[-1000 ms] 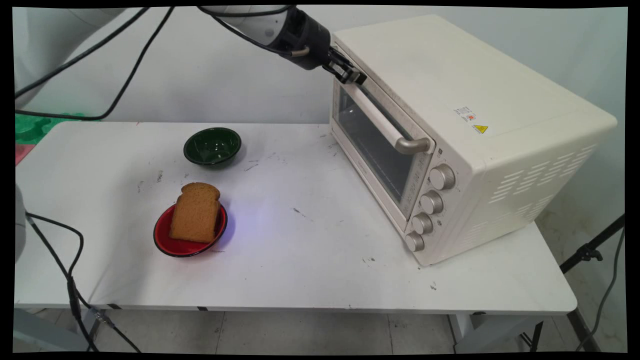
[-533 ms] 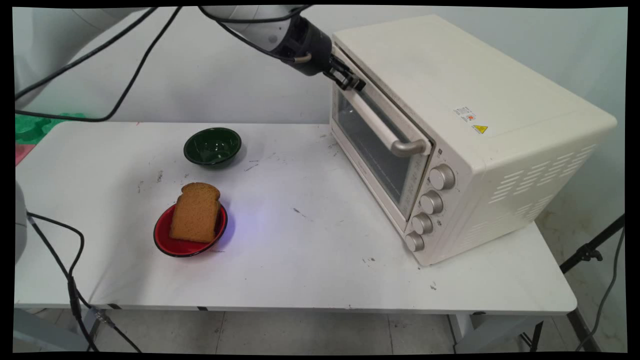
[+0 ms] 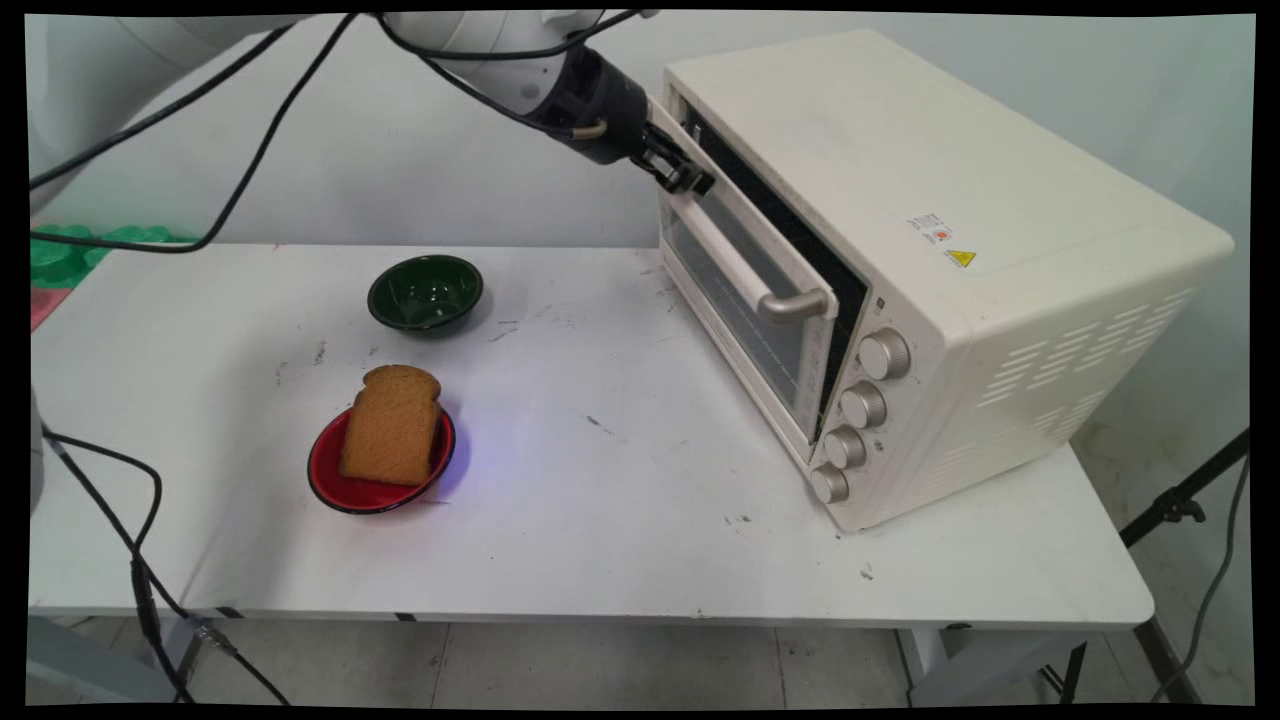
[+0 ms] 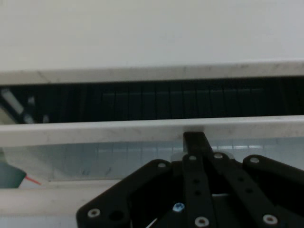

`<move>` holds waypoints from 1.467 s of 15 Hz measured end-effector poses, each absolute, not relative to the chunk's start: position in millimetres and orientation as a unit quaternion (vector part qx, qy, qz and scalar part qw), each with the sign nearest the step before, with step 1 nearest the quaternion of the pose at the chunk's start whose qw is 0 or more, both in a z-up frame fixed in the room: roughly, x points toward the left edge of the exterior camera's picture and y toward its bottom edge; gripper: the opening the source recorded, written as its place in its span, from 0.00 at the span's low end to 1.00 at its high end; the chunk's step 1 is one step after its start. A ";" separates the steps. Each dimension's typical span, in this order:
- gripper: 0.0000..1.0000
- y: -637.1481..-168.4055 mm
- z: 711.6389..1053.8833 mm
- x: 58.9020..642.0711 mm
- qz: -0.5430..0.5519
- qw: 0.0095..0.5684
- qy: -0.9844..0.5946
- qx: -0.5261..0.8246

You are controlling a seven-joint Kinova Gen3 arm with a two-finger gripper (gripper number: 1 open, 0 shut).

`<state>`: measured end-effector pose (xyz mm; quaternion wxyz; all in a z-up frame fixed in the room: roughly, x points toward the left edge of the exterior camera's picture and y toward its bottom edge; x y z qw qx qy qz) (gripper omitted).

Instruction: Open the oven

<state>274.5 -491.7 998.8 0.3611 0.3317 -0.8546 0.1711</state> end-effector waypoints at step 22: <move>0.00 -440.4 927.1 358.2 0.164 0.363 -0.853 0.337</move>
